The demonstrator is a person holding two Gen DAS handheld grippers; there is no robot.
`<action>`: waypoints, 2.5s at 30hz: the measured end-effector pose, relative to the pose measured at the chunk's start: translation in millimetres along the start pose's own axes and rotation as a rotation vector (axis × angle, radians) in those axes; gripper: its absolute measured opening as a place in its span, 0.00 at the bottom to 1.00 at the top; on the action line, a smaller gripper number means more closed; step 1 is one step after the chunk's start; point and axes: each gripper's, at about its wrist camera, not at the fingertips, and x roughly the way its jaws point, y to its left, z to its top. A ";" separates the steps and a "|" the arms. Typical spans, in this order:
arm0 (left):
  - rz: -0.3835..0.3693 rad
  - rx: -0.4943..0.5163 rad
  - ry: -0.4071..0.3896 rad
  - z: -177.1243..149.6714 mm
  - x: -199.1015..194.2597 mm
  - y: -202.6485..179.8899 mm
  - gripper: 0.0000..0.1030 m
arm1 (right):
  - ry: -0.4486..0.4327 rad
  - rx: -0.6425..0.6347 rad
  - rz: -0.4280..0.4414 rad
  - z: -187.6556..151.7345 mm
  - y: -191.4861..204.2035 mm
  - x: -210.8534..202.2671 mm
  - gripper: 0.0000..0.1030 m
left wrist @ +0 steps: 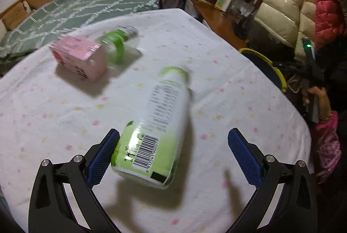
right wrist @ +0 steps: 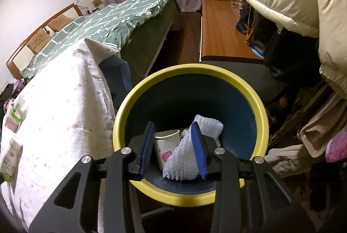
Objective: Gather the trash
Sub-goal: 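Grasp the green-capped coconut water bottle with the left tool, then carry the coconut water bottle over the bin and open the left tool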
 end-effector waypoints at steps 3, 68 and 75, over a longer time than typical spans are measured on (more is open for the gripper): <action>-0.030 0.033 0.029 -0.3 1.8 -18.4 0.95 | 0.003 -0.006 0.010 -0.9 2.8 0.8 0.33; -0.068 0.288 0.346 211.8 196.0 -335.9 0.50 | -0.019 0.047 -0.021 -38.9 -107.4 -73.5 0.33; -0.053 0.233 0.238 227.6 200.3 -335.5 0.77 | -0.020 0.052 -0.035 -42.8 -106.7 -75.9 0.37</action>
